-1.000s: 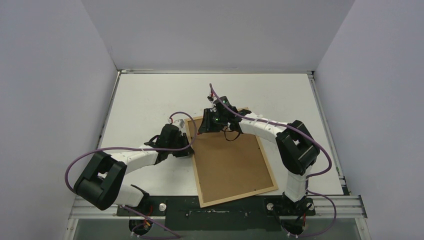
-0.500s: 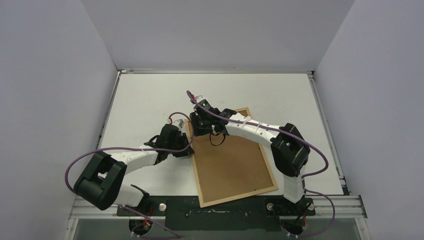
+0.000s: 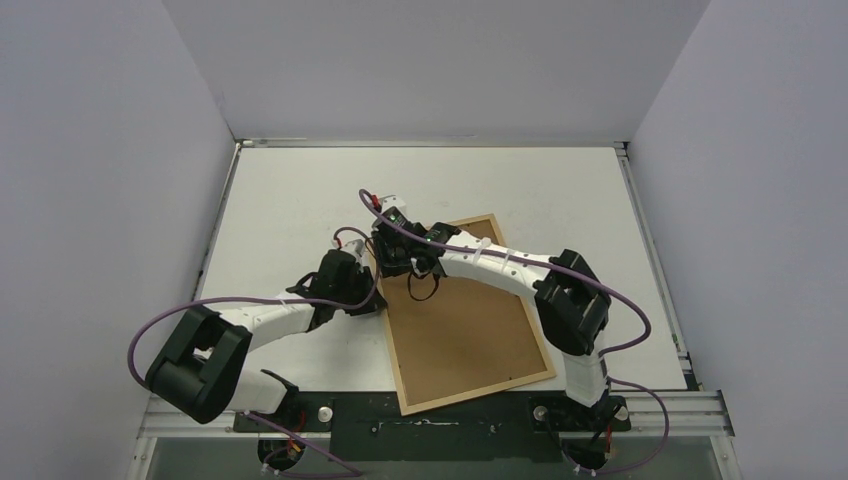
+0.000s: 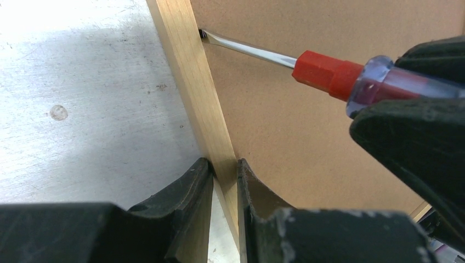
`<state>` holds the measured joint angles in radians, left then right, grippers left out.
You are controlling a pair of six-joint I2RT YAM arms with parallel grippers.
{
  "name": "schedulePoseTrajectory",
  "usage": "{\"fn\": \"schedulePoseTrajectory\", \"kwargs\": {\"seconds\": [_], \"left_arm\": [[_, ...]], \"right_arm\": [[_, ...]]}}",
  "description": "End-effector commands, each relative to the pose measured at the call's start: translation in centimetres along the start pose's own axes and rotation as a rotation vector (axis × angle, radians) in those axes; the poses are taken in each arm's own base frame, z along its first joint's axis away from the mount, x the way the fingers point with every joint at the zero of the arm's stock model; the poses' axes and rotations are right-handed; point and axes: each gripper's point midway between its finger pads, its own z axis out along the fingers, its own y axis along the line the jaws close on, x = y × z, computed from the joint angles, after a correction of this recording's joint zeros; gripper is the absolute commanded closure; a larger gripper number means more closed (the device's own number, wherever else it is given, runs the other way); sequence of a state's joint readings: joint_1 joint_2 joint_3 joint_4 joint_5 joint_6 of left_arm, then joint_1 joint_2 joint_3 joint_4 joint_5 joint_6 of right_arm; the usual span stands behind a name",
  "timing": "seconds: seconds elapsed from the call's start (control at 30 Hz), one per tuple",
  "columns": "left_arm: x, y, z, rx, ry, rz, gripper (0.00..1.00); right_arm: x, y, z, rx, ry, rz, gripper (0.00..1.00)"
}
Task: Take the photo out of the frame
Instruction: Release the photo frame item from the photo frame.
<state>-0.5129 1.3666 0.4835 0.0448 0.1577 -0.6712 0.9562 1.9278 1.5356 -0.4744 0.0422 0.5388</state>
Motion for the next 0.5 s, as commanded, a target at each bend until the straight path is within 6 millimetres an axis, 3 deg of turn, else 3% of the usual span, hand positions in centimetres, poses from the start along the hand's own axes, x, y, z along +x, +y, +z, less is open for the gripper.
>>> {"fn": "schedulePoseTrajectory", "kwargs": {"seconds": [0.0,0.17,0.27,0.37,0.47], "left_arm": [[2.7,1.7,-0.3,-0.049,0.088,0.030,1.00],[2.5,2.0,-0.7,-0.068,0.073,0.023,1.00],[2.2,2.0,-1.0,-0.075,0.056,-0.029,1.00],[1.8,1.7,-1.2,-0.058,0.030,-0.059,1.00],[1.5,1.7,-1.7,-0.056,0.011,-0.095,1.00]], "right_arm": [[-2.7,6.2,-1.6,-0.181,-0.078,0.014,1.00],[-4.3,2.1,-3.0,-0.146,-0.111,0.092,1.00],[-5.9,-1.6,-5.0,-0.135,-0.173,0.189,1.00],[-6.4,-5.1,-6.8,-0.101,-0.211,0.252,1.00],[-6.3,-7.4,-9.0,-0.069,-0.245,0.294,1.00]]}}
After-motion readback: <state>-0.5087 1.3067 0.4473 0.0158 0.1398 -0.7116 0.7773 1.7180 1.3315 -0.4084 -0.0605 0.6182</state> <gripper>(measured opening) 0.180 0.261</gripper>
